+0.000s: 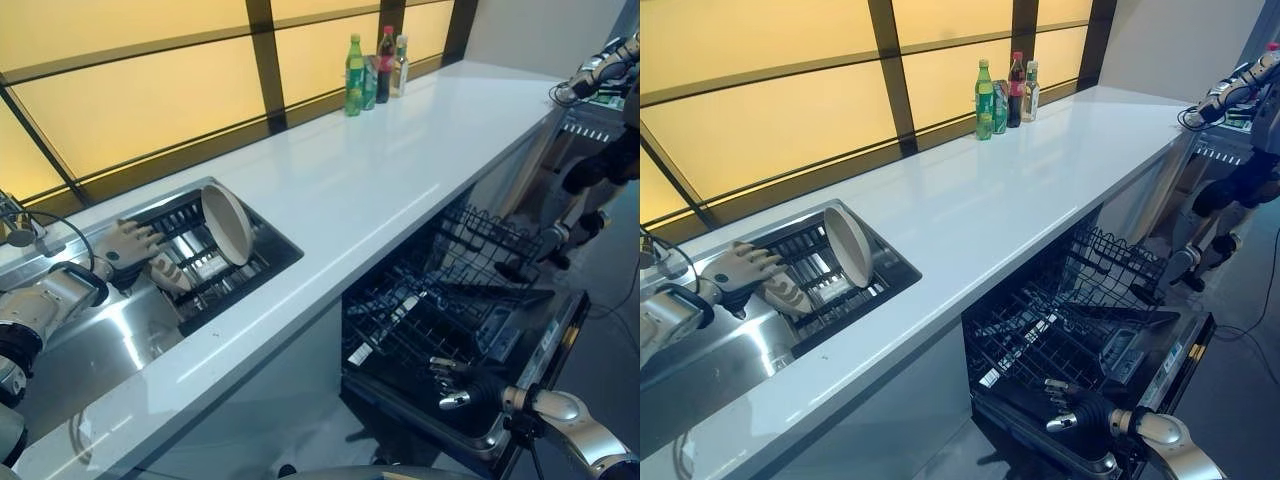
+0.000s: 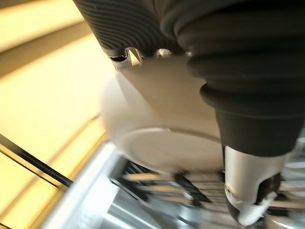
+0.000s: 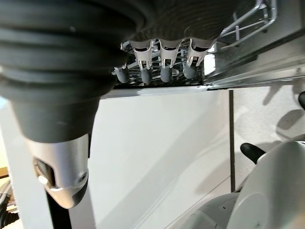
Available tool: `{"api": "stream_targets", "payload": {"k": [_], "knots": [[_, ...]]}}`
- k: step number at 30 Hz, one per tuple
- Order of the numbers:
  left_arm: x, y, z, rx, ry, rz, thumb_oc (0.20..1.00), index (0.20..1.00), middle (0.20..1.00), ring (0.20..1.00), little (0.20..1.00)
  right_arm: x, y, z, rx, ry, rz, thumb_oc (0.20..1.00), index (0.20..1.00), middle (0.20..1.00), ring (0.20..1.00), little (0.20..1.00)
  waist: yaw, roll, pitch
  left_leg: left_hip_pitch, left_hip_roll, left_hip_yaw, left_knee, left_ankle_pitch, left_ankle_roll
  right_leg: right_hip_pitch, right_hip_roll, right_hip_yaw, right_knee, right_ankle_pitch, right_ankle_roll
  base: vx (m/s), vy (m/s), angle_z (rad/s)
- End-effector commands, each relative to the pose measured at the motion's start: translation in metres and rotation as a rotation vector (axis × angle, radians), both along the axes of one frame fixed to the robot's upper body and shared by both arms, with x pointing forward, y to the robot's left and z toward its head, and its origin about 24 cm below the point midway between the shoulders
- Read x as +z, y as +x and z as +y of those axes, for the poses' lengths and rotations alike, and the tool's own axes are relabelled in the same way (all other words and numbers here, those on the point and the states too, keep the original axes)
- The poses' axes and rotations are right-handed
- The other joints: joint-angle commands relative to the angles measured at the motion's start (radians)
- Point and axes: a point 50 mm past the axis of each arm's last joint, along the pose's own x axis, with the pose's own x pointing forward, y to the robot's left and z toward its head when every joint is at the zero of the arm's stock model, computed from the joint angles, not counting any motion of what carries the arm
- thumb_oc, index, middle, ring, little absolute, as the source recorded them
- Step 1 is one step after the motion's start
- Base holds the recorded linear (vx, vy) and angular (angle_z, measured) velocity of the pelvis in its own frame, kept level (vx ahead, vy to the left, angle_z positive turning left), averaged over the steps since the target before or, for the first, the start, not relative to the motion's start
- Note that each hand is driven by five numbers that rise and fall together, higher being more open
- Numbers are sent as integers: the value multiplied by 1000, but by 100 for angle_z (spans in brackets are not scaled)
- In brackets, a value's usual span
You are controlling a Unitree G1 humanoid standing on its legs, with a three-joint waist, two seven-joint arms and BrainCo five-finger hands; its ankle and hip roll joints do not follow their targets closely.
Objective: Pick up plates and place into dishwasher.
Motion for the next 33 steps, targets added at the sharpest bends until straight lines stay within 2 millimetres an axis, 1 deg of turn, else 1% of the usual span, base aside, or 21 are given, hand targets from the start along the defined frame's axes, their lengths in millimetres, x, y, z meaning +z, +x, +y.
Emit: {"api": "stream_targets", "payload": {"k": [1,4,5,6,7,8,11,15,20,23,25,26,29,30,31,32,33], "knots": [[18,8,12,100,15,-52,1000,1000,1000,1000,1000,27,28,1,-17,36,-163,1000,1000,1000,1000,1000,-5,-34,74,30,-50,47,9,-116,21,-25,-32,42,9,-32,105,-50,13,-8],[13,5,16,155,17,-4,1000,1000,1000,1000,1000,29,28,0,-29,35,-181,1000,1000,1000,1000,1000,-9,-37,78,32,-50,47,9,-116,21,-25,-30,46,9,-31,107,-9,6,-8],[11,4,16,161,15,6,959,959,959,959,959,29,28,0,-36,33,-187,1000,1000,1000,1000,1000,-9,-37,78,34,-50,48,9,-116,21,-24,-30,46,8,-31,108,11,-1,-5],[9,3,16,158,12,15,843,843,843,843,843,30,28,-1,-42,33,-195,1000,1000,1000,1000,1000,-11,-38,77,36,-50,48,9,-116,21,-22,-30,46,8,-31,109,12,-2,-4],[8,2,16,160,8,19,489,489,489,489,489,31,29,-2,-45,35,-201,1000,1000,1000,1000,1000,-12,-38,77,37,-50,49,9,-117,21,-21,-30,46,8,-31,109,0,0,0],[6,2,16,161,4,24,200,200,200,200,200,32,29,-3,-51,37,-209,1000,1000,1000,1000,1000,-12,-38,75,39,-50,50,9,-118,21,-20,-30,45,8,-32,109,0,0,0],[10,4,15,169,-5,24,200,200,200,200,200,36,32,-3,-65,46,-238,1000,1000,1000,1000,1000,-12,-38,72,40,-50,51,9,-119,21,-18,-30,44,8,-34,110,0,0,0],[17,3,20,165,17,-27,200,200,200,200,200,41,34,-5,-76,58,-269,1000,1000,1000,1000,1000,-10,-36,66,43,-49,51,9,-120,20,-14,-30,43,8,-36,110,2,-25,-5],[34,5,25,160,33,-143,200,200,200,200,200,47,35,-3,-84,91,-321,1000,1000,1000,1000,1000,-6,-30,53,48,-51,50,9,-123,17,-6,-33,35,8,-40,111,-1,-39,0],[45,6,28,181,-13,-238,200,200,200,200,200,53,38,2,-78,134,-366,1000,1000,1000,1000,1000,-2,-26,44,51,-53,47,9,-126,15,0,-35,32,8,-42,111,-7,-46,2],[53,7,25,170,-71,-310,200,200,200,200,200,58,41,6,-77,152,-407,1000,1000,1000,1000,1000,3,-23,36,53,-54,44,9,-127,14,3,-37,30,8,-44,111,-11,-53,2],[58,10,20,131,-115,-366,200,200,200,200,200,63,44,9,-78,171,-445,1000,1000,1000,1000,1000,7,-21,31,53,-55,43,9,-128,14,5,-39,28,8,-44,110,-12,-56,4],[70,12,11,81,-166,-443,200,200,200,200,200,77,49,13,-83,193,-540,1000,1000,1000,1000,1000,15,-18,24,55,-56,41,9,-128,14,8,-41,26,8,-45,109,-6,-50,4],[82,13,4,52,-208,-517,200,200,200,200,200,94,54,15,-98,219,-659,1000,1000,1000,1000,1000,25,-15,17,56,-55,39,9,-128,16,12,-43,25,8,-46,108,-4,-48,2],[84,13,2,45,-207,-535,200,200,200,200,200,100,56,16,-103,227,-697,1000,1000,1000,1000,1000,26,-14,16,57,-55,38,9,-129,16,13,-43,25,8,-46,107,-9,-55,2],[90,12,-1,35,-225,-575,200,200,200,200,200,112,59,18,-110,231,-785,1000,1000,1000,1000,1000,31,-11,14,58,-55,36,9,-129,18,14,-43,26,8,-47,106,-10,-35,5],[94,11,-4,21,-237,-596,200,200,200,200,200,120,61,20,-114,229,-829,1000,1000,1000,1000,1000,35,-9,11,59,-56,34,9,-131,19,15,-44,26,8,-48,106,-12,-43,7]]}}
